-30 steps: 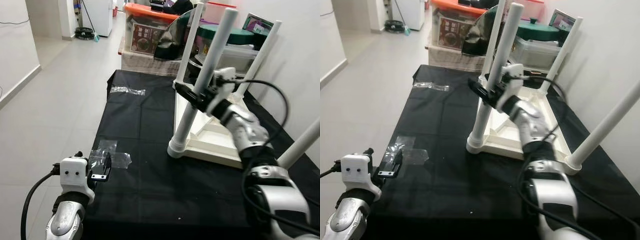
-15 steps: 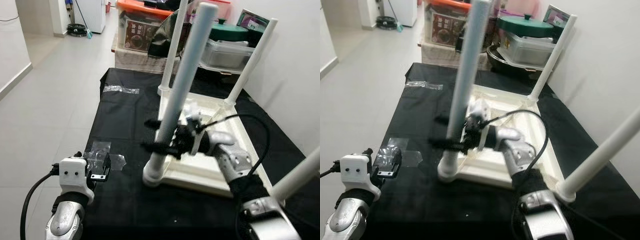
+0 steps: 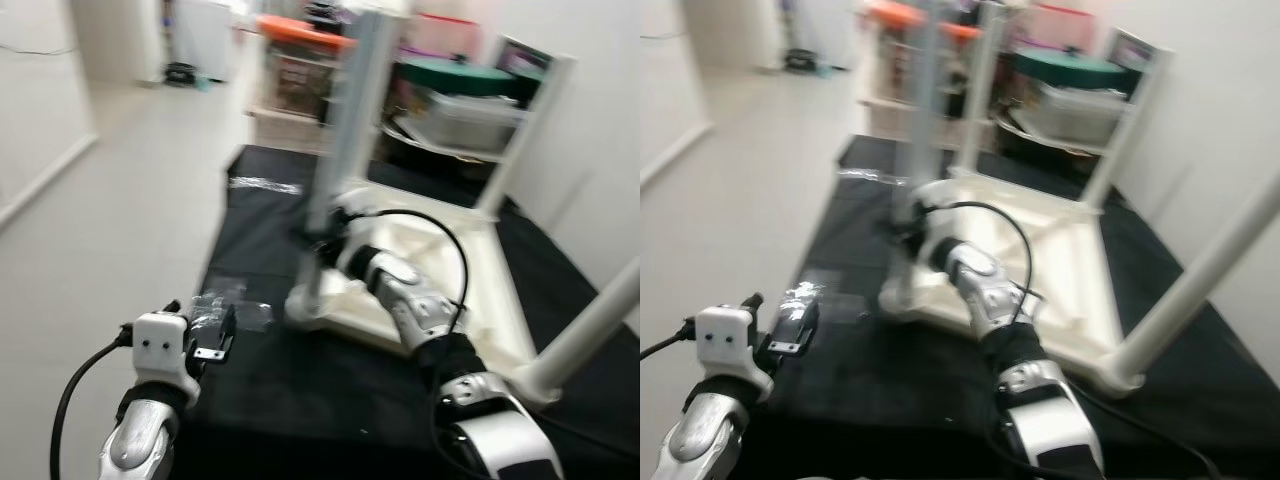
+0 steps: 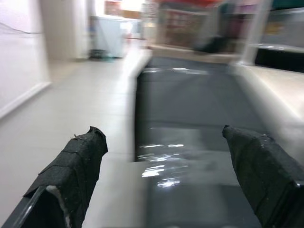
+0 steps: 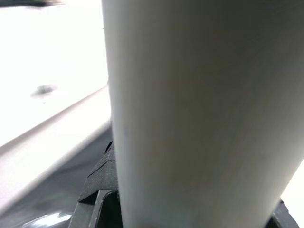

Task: Building children table

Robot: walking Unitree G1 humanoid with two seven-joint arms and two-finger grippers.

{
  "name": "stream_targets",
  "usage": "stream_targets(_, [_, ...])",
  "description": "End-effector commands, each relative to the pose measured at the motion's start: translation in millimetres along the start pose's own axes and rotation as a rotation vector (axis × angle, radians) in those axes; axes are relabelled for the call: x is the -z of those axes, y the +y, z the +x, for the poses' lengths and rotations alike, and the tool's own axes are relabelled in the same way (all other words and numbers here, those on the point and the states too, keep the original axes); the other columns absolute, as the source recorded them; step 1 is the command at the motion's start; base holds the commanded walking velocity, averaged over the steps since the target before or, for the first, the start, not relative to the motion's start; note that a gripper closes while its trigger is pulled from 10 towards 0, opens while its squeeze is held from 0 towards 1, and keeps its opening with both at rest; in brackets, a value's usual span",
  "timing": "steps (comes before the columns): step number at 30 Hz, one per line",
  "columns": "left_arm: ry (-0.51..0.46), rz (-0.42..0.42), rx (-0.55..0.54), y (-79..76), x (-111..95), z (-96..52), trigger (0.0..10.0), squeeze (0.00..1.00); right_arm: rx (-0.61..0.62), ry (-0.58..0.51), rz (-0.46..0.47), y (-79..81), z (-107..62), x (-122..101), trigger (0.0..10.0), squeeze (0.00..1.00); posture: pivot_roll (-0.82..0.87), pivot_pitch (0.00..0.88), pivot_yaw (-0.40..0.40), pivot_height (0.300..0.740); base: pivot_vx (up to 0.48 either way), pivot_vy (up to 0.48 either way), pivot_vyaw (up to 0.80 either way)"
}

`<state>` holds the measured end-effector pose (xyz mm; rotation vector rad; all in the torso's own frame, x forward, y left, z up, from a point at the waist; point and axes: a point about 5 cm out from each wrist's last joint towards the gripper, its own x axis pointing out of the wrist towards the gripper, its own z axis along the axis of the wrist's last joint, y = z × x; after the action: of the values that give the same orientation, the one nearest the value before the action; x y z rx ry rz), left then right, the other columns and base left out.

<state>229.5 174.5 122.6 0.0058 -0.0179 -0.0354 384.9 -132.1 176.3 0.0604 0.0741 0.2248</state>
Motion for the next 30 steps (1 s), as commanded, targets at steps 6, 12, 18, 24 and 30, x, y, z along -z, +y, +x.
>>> stream_targets(6, [0.005,-0.006,0.025,-5.6,0,1.3,10.0,0.0,0.337,0.136,-0.046,-31.7,-28.0,30,0.0,0.0,0.09,0.0,-0.168,0.74,0.0,0.0,0.0])
stream_targets(12, [0.008,-0.007,0.034,-6.2,1,1.9,10.0,0.0,0.103,0.068,-0.031,15.8,-28.1,13,10.0,0.0,0.08,0.0,-0.161,0.74,0.0,0.0,0.0])
stream_targets(18, [0.002,-0.004,0.031,-5.9,0,2.6,10.0,0.0,-0.011,-0.046,0.003,18.0,-1.1,-19,10.0,1.0,0.09,0.0,-0.173,0.74,0.0,0.0,0.0])
stream_targets(24, [-0.002,-0.008,0.034,-6.7,0,3.5,10.0,0.0,-0.593,-0.162,0.053,30.2,-5.8,-45,10.0,0.0,0.09,0.0,-0.167,0.74,0.0,0.0,0.0])
stream_targets(30, [-0.005,-0.009,0.032,-7.5,-1,3.7,10.0,0.0,-1.118,-0.04,-0.022,50.5,-43.6,-9,4.5,0.0,0.11,0.0,-0.184,0.74,0.0,0.0,0.0])
